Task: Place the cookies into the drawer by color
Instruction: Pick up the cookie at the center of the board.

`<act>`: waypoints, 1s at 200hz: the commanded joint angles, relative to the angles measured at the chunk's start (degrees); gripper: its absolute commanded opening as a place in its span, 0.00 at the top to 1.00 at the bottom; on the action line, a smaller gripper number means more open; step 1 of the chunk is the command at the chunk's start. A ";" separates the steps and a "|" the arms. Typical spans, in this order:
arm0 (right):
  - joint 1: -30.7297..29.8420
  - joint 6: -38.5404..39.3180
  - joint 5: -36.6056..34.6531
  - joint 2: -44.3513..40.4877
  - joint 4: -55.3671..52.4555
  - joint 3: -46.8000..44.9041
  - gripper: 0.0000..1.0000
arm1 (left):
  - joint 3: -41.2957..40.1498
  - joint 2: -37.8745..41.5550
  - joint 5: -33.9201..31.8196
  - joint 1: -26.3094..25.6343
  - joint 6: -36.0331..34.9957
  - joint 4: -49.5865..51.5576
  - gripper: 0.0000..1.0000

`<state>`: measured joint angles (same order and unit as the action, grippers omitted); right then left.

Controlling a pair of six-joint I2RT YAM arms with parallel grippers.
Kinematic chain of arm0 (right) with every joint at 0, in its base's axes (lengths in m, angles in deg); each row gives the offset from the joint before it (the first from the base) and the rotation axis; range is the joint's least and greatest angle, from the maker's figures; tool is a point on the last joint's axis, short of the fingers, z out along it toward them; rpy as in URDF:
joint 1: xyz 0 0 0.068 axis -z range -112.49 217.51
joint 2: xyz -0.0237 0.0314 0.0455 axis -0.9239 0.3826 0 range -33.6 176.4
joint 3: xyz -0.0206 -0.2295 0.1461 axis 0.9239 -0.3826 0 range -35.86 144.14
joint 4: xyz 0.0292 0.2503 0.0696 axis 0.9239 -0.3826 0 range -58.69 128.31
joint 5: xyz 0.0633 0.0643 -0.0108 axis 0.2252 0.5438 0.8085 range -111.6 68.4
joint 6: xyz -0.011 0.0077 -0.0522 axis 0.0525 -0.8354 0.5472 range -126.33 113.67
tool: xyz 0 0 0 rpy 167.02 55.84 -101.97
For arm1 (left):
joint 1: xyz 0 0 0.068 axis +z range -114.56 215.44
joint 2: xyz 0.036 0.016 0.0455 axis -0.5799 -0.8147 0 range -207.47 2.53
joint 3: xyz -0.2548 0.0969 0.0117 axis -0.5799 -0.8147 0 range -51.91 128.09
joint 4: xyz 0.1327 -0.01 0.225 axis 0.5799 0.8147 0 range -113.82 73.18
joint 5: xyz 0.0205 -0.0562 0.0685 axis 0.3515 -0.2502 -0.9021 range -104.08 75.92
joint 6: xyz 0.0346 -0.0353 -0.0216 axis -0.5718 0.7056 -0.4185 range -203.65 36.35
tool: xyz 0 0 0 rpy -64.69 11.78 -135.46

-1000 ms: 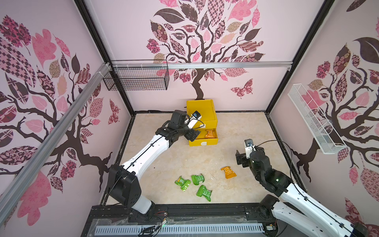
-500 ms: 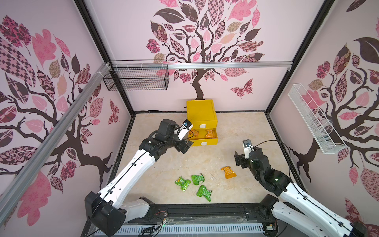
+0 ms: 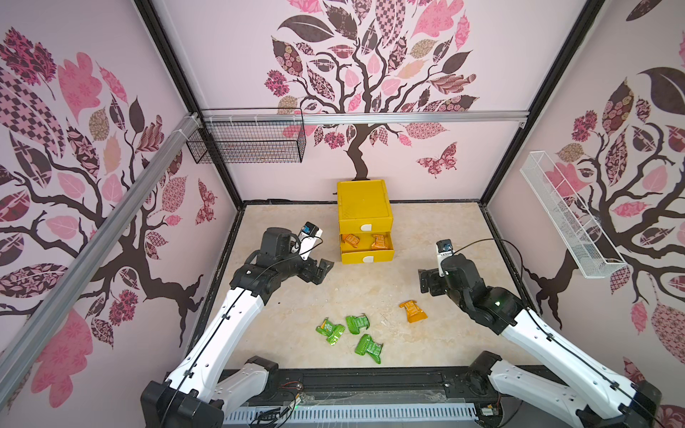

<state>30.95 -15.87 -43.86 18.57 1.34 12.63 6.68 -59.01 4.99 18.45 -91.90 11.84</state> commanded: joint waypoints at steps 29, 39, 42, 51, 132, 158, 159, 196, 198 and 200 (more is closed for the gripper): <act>0.17 -12.00 7.52 8.13 -8.91 1.75 0.08 | -1.46 1.42 2.88 1.61 -0.19 -2.55 0.03; 0.16 -12.61 7.77 9.90 -8.67 0.91 0.08 | -2.51 1.50 3.31 1.61 -0.08 -3.36 0.03; 0.10 -12.75 7.84 10.35 -8.64 0.63 0.08 | -2.70 1.48 3.54 1.66 0.04 -3.49 0.03; 0.14 -13.28 7.85 11.60 -8.82 0.00 0.08 | -2.89 1.51 4.18 1.77 0.25 -3.66 0.03; 0.13 -12.52 12.49 20.08 -1.65 -5.01 0.19 | -2.94 -0.76 4.84 2.40 1.20 -4.49 0.03; 0.07 -11.86 12.80 24.83 -2.97 -3.36 0.19 | -2.30 -2.02 6.06 2.96 2.36 -3.96 0.03; 0.12 -11.84 12.87 25.00 -2.99 -3.29 0.19 | -2.28 -2.01 6.06 2.99 2.36 -3.86 0.03; 0.01 -10.76 15.40 30.63 -1.36 -3.46 0.21 | -2.63 -2.21 5.44 3.19 2.68 -4.30 0.03; 0.06 -10.87 15.45 30.92 -1.57 -3.31 0.21 | -2.48 -2.08 5.54 3.19 2.77 -4.18 0.03; 0.01 -10.97 15.48 31.10 -1.73 -3.20 0.21 | -2.31 -1.98 5.60 3.19 2.79 -4.06 0.03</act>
<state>30.95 -27.61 -30.11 46.46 -0.93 7.58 3.49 -61.24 9.61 21.38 -89.87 8.37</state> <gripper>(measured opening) 0.797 0.974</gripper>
